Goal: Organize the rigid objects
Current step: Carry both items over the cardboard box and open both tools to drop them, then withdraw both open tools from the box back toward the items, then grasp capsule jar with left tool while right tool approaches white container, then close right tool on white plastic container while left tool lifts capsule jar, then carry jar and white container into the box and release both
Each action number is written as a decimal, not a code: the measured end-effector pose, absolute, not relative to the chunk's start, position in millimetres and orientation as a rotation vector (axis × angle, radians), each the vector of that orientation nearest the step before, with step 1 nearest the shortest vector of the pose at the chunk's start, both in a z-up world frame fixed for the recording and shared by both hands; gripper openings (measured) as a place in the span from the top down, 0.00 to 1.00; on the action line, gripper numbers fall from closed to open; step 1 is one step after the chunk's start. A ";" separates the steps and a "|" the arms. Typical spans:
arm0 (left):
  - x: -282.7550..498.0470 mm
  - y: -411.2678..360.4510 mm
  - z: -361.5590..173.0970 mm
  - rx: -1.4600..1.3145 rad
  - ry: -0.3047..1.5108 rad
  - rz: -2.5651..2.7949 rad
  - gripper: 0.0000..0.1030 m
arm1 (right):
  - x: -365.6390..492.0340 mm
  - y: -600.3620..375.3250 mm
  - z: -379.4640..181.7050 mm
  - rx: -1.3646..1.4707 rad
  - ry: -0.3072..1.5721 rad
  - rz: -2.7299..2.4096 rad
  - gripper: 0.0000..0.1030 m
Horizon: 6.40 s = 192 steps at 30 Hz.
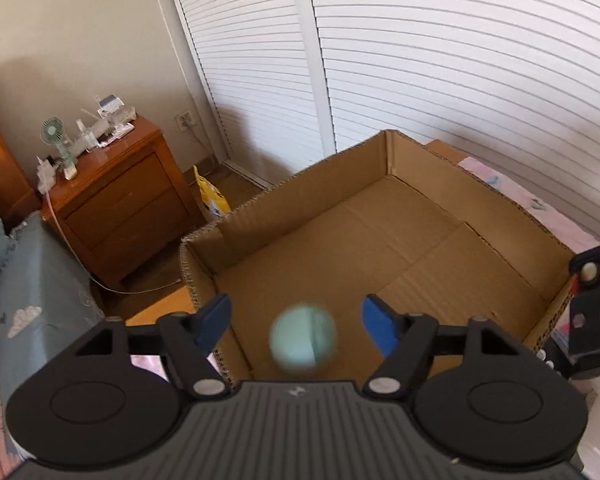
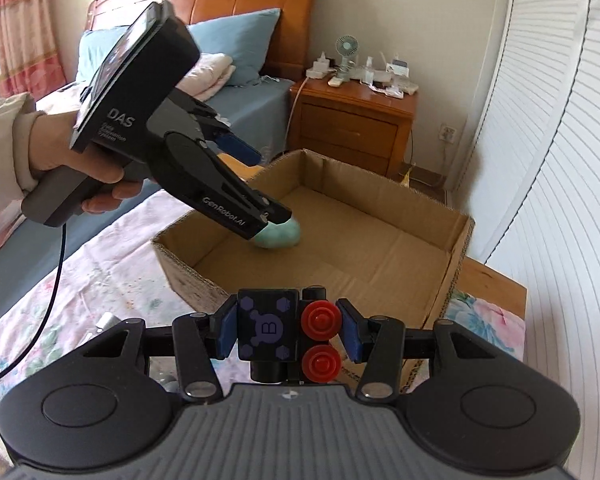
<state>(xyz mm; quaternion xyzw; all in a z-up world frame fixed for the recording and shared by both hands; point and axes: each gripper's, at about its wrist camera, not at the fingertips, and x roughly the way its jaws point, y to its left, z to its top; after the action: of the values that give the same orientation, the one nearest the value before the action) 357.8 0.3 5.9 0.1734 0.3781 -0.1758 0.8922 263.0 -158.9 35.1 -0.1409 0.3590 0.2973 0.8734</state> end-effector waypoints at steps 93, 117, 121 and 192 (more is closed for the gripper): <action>171.5 61.9 -76.7 0.356 0.915 -0.698 0.01 | 136.6 -165.5 -84.5 -0.146 0.991 0.213 0.00; 184.1 52.6 -76.1 0.433 0.886 -0.758 0.03 | 145.0 -156.0 -84.2 -0.136 0.964 0.196 0.00; 182.9 55.7 -75.3 0.423 0.889 -0.753 0.03 | 149.7 -151.2 -83.6 -0.138 0.966 0.196 0.00; 317.8 18.0 12.0 0.231 0.791 -0.318 0.02 | 212.4 -150.5 36.5 -0.244 0.764 0.347 0.16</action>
<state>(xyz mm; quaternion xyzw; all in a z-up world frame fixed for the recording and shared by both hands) 317.8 18.0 12.0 0.1116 0.3829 -0.1537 0.9041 212.4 -150.5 36.5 -0.1181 0.3701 0.1681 0.9060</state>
